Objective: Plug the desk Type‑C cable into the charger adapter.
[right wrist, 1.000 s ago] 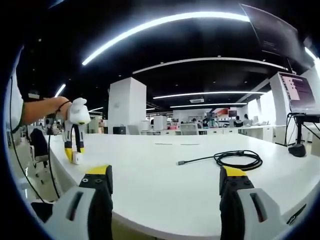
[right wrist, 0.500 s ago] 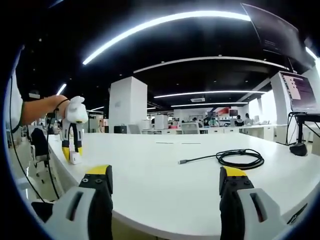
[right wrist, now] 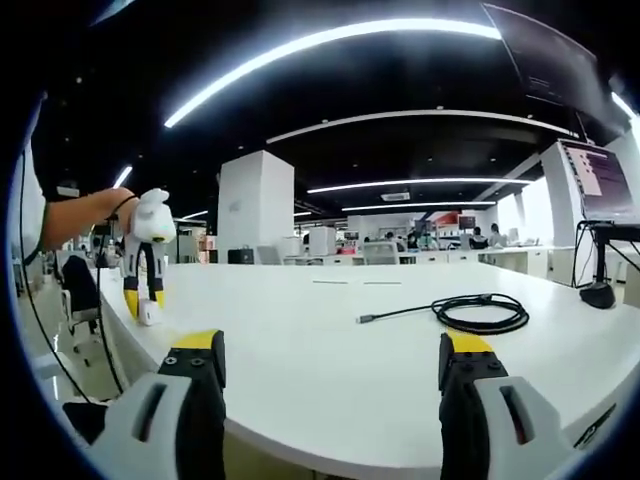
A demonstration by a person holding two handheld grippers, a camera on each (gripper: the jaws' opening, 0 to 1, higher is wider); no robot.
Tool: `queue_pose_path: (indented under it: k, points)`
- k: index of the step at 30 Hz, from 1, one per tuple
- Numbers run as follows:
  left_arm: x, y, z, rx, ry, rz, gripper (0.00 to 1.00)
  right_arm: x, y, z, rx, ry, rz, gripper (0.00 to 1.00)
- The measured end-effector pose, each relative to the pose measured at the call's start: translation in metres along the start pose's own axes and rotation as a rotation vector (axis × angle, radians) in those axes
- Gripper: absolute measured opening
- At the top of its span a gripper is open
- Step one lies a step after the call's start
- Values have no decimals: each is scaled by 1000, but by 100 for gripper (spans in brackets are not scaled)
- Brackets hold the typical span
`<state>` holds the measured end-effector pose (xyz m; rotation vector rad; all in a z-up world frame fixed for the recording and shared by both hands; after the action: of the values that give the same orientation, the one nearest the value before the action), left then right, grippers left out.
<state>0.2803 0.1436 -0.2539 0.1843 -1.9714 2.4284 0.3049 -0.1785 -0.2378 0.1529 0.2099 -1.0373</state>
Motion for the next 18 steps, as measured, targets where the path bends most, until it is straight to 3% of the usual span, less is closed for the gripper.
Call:
queue_pose_path:
  k: [7, 10, 18]
  points:
    - [4, 0, 4, -5, 1, 9, 29, -1, 0, 0, -2, 0, 2, 89]
    - [5, 0, 4, -4, 0, 6, 35, -1, 0, 0, -2, 0, 3, 89]
    - [-8, -11, -3, 81, -21, 13, 52, 1, 0, -1, -5, 8, 4, 89]
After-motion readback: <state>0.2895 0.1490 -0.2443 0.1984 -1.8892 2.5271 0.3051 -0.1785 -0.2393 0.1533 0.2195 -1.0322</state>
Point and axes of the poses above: the point that each gripper's makers call its tool centre point, and the gripper's own axes: y roughly forward along the fingers, x roughly to its right, z roughly out of its top, the point moved 4 cm from there along -y, roughly backward along the fingers, and after that the axes turned 13 degrees about y, right-handed, at the moved point
